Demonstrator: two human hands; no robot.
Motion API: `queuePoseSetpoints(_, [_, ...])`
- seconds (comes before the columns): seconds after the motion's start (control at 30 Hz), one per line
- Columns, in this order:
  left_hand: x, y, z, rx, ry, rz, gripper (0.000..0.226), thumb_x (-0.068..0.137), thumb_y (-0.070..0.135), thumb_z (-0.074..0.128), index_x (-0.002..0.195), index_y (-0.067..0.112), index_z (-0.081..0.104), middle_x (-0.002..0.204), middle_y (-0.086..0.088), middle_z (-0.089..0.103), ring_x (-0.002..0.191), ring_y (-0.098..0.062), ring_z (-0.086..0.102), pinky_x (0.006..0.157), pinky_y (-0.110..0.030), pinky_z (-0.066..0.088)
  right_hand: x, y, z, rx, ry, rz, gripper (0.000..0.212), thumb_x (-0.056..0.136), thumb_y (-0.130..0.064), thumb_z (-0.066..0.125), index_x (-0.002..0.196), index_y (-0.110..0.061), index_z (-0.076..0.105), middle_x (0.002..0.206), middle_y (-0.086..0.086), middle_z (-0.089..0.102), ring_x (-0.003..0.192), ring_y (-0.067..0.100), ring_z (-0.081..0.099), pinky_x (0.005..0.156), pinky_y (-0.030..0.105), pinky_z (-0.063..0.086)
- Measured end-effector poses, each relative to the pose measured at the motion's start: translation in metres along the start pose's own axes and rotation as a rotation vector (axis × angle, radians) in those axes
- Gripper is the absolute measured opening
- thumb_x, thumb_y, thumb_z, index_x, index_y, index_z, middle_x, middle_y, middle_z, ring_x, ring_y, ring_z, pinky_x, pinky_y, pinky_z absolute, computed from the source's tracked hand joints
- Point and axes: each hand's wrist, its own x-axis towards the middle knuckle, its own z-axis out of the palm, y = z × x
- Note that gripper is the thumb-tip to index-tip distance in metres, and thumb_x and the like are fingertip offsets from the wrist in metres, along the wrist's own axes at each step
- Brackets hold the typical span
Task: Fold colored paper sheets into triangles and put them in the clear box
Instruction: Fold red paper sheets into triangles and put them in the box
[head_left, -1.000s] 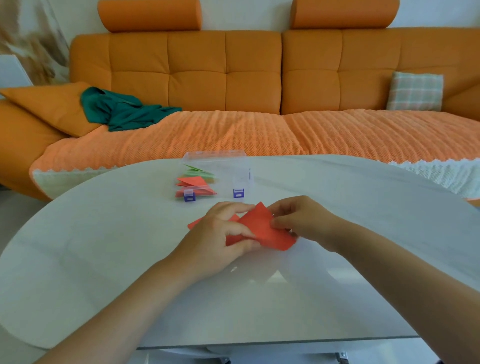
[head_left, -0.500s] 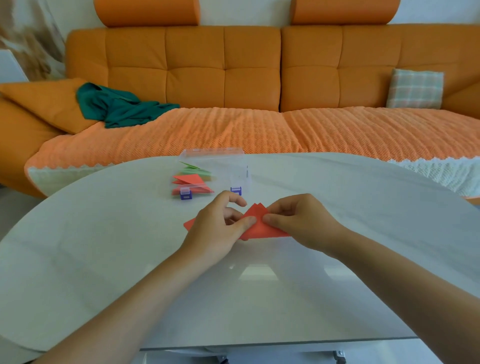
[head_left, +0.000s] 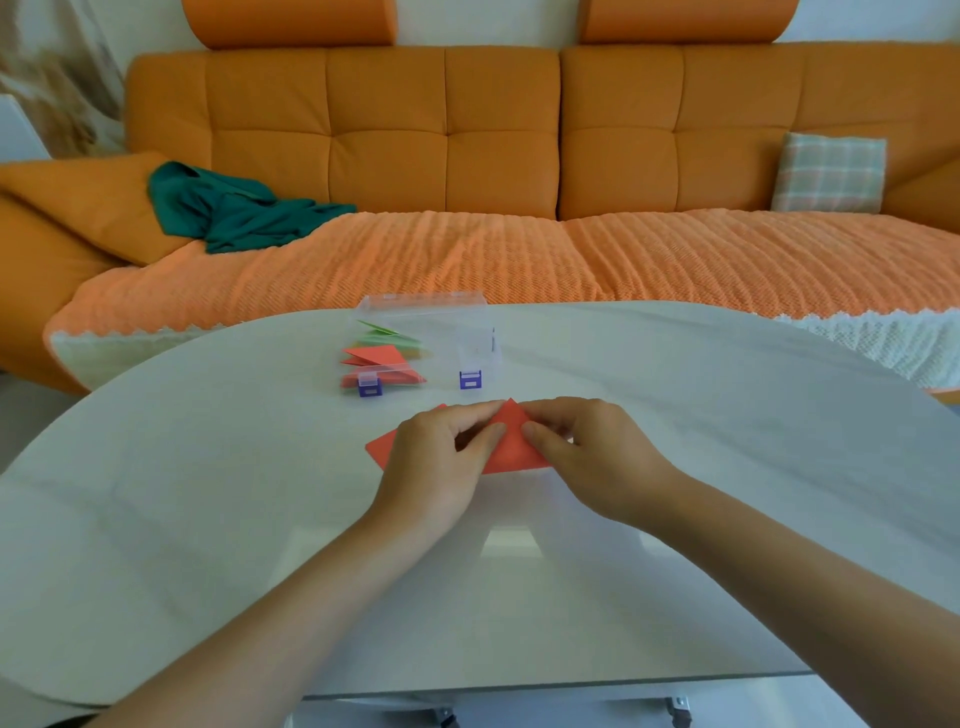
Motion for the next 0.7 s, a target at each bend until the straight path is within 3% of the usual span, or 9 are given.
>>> queuePoseSetpoints(0.1, [-0.0007,0.0002,0.0009,0.027,-0.010,-0.001,0.027,0.097,0.025,0.064,0.121,0.033,0.071,0.110,0.019,0.072,0.104,-0.002,0.063,0.092,-0.016,0.044,-0.0010,0.0008,0.0039,-0.048,0.019,-0.017,0.028,0.103,-0.027,0.048,0.118,-0.035,0.071,0.104,-0.011,0.070,0.092,0.011,0.062,0.088,0.036,0.051])
queuePoseSetpoints(0.3, [-0.0005,-0.0012,0.0001,-0.003,-0.002,0.005,0.026,0.097,0.026,0.063,0.121,0.032,0.072,0.112,0.019,0.072,0.106,0.001,0.063,0.095,-0.017,0.045,0.0019,0.0015,0.0049,-0.060,0.024,-0.014,0.031,0.104,-0.029,0.045,0.126,-0.036,0.066,0.106,-0.014,0.066,0.093,0.006,0.057,0.085,0.026,0.046])
queuePoseSetpoints(0.43, [-0.0028,-0.0007,0.0017,0.005,-0.026,0.034,0.026,0.098,0.024,0.062,0.122,0.027,0.071,0.111,0.015,0.072,0.098,0.020,0.055,0.084,0.002,0.033,-0.0004,-0.0003,0.0071,-0.088,-0.010,-0.047,0.031,0.103,-0.026,0.044,0.118,-0.035,0.070,0.096,-0.009,0.064,0.089,0.008,0.057,0.082,0.030,0.047])
queuePoseSetpoints(0.5, [-0.0028,-0.0013,0.0018,-0.006,-0.031,0.037,0.026,0.098,0.023,0.063,0.122,0.025,0.071,0.108,0.014,0.072,0.091,0.027,0.052,0.080,0.004,0.032,-0.0011,-0.0004,0.0063,-0.068,-0.009,-0.049,0.032,0.103,-0.025,0.044,0.119,-0.038,0.069,0.094,-0.011,0.064,0.088,0.006,0.056,0.081,0.027,0.046])
queuePoseSetpoints(0.7, [-0.0022,-0.0029,0.0049,-0.004,-0.022,0.060,0.026,0.097,0.022,0.063,0.122,0.025,0.071,0.088,0.026,0.063,0.085,0.018,0.055,0.076,-0.001,0.035,0.0007,0.0000,0.0040,-0.095,-0.009,-0.041,0.032,0.104,-0.030,0.043,0.119,-0.041,0.069,0.097,-0.014,0.063,0.091,0.006,0.056,0.082,0.025,0.046])
